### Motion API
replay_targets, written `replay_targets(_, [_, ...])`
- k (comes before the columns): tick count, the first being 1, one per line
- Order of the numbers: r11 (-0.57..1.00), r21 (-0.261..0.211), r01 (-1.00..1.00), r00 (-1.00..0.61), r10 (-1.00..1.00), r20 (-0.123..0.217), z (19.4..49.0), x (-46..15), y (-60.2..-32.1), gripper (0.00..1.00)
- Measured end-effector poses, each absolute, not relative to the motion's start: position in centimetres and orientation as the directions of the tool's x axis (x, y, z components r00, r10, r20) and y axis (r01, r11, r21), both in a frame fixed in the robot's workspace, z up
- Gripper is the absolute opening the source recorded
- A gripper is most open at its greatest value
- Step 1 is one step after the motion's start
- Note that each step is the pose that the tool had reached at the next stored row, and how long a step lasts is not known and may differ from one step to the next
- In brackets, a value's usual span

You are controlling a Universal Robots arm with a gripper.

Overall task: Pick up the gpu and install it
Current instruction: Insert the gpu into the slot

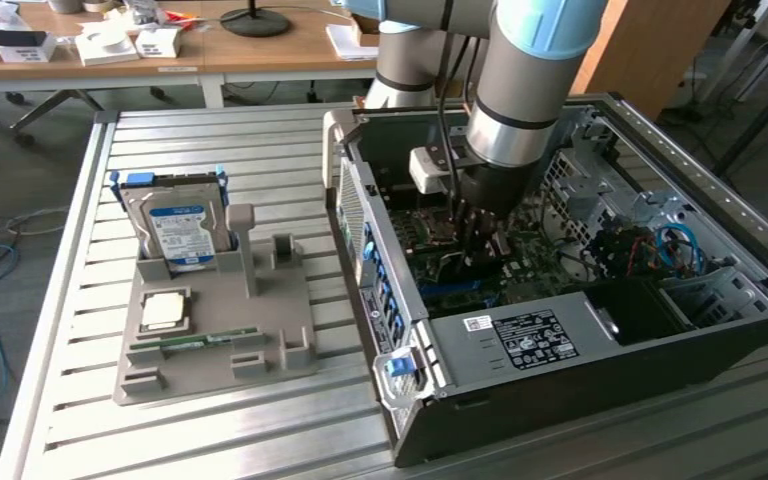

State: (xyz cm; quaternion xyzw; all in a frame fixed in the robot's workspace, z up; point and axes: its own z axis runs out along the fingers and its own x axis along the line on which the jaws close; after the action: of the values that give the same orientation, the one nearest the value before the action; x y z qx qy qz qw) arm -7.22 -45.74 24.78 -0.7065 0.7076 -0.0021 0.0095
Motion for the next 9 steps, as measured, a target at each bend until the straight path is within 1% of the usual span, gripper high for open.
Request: replay_targets(9, [0.002, -0.017, -1.000, -0.001, -1.000, -0.011, 24.68, -7.22, -45.74, 0.26])
